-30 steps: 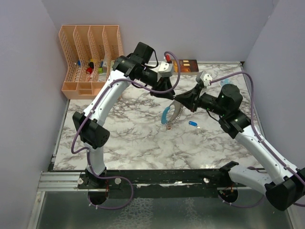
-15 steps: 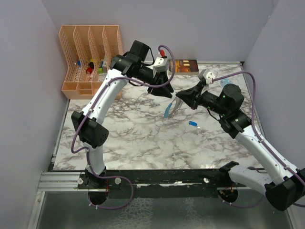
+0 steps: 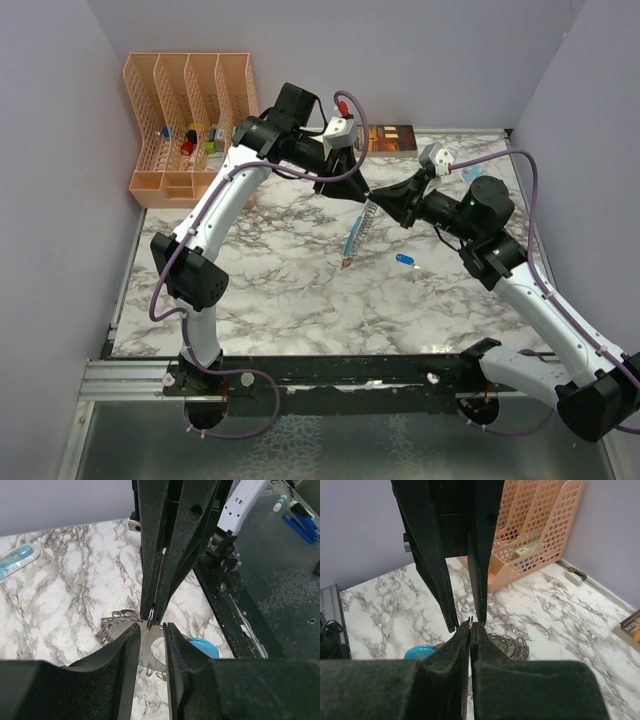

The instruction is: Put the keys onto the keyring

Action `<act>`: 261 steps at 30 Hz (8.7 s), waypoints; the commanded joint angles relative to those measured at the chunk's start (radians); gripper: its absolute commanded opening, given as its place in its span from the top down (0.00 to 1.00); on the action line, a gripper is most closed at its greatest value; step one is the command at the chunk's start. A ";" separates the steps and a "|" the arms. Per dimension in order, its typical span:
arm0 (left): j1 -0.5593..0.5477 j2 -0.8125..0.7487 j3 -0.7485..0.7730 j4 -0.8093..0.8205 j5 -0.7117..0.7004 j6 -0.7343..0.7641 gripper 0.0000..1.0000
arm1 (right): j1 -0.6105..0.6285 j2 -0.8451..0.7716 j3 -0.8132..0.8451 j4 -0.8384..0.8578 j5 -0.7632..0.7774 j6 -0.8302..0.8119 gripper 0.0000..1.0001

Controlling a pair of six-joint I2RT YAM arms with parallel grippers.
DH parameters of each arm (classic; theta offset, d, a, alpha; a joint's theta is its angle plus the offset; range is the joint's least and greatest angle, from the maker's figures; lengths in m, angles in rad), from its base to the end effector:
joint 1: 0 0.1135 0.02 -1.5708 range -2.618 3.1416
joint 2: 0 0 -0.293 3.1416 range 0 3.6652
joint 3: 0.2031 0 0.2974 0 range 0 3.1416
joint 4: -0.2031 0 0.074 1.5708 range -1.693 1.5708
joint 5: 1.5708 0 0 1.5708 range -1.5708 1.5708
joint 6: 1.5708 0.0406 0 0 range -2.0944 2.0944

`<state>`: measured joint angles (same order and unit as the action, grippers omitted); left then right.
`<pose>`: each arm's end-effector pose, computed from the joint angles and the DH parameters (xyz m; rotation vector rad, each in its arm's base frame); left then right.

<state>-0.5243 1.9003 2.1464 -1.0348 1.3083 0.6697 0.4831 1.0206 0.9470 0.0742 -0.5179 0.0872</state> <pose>0.3632 -0.2554 0.4599 1.5708 1.2384 -1.4015 0.2306 0.1437 0.4017 -0.7217 1.4675 0.8468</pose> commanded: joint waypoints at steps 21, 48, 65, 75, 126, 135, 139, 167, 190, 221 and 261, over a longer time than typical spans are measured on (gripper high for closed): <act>-0.005 -0.002 -0.017 -0.073 0.113 0.105 0.87 | -0.003 -0.009 0.016 0.057 -0.018 0.047 0.99; -0.006 -0.009 -0.002 -0.185 0.124 0.253 1.00 | -0.002 0.002 0.056 0.018 -0.004 0.077 0.99; 0.022 -0.006 -0.041 -0.068 0.012 0.135 1.00 | -0.003 -0.052 0.093 -0.113 0.096 0.052 0.52; 0.032 -0.007 -0.061 -0.073 -0.031 0.159 1.00 | -0.003 -0.058 0.144 -0.225 0.235 0.023 0.46; 0.159 -0.084 -0.191 -0.076 -0.002 0.215 1.00 | -0.093 0.595 0.000 -0.652 0.722 0.249 0.71; 0.167 -0.085 -0.197 -0.072 0.009 0.211 1.00 | -0.101 0.632 0.007 -0.626 0.733 0.229 0.87; 0.169 -0.087 -0.198 -0.068 0.009 0.205 1.00 | -0.101 0.597 0.008 -0.623 0.739 0.226 0.98; 0.132 -0.083 -0.124 -0.164 -0.133 0.315 1.00 | -0.101 0.034 0.102 -0.544 -0.204 -0.100 0.99; 0.057 -0.060 -0.142 -0.104 -0.169 0.232 1.00 | 0.005 0.195 0.324 -0.510 -0.078 0.064 0.99; 0.043 -0.066 -0.125 -0.077 -0.187 0.167 1.00 | 0.087 0.304 0.414 -0.590 0.103 0.140 0.99; 0.040 -0.064 -0.105 -0.042 -0.228 0.128 1.00 | 0.097 0.233 0.420 -0.612 0.014 0.137 0.99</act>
<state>-0.4801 1.8496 2.0010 -1.1004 1.0714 0.8135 0.5747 1.2846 1.3735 -0.5381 -0.4583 0.2470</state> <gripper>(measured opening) 0.010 0.015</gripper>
